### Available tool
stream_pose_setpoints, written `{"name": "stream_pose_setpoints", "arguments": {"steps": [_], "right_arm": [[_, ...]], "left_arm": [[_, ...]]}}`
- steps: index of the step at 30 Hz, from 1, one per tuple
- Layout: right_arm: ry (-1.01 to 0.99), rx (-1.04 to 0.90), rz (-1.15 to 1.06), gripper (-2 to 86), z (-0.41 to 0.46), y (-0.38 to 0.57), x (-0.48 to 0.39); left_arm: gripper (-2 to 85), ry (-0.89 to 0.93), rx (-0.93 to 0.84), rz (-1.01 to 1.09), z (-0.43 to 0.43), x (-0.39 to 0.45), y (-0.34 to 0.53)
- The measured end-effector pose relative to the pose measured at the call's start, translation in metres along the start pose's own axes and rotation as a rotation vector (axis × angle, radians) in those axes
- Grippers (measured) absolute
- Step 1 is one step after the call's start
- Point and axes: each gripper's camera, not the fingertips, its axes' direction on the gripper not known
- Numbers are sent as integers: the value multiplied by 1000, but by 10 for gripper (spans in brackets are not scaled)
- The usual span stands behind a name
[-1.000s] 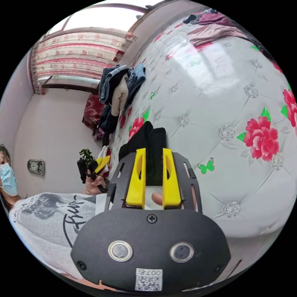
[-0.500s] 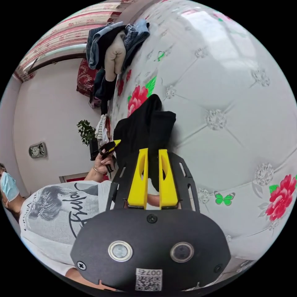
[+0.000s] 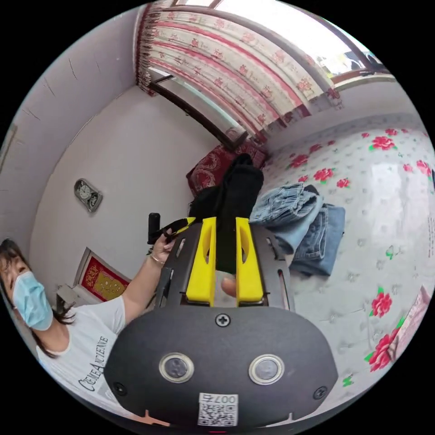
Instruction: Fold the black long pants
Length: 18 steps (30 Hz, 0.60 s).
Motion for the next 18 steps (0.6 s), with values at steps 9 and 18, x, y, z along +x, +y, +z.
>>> {"name": "stream_pose_setpoints", "arguments": {"steps": [9, 18], "right_arm": [[385, -485, 27, 89, 107, 220, 68], [804, -270, 395, 98, -120, 380, 87]], "left_arm": [[78, -389, -340, 77, 128, 4, 187], [79, -506, -732, 83, 195, 73, 348]]}}
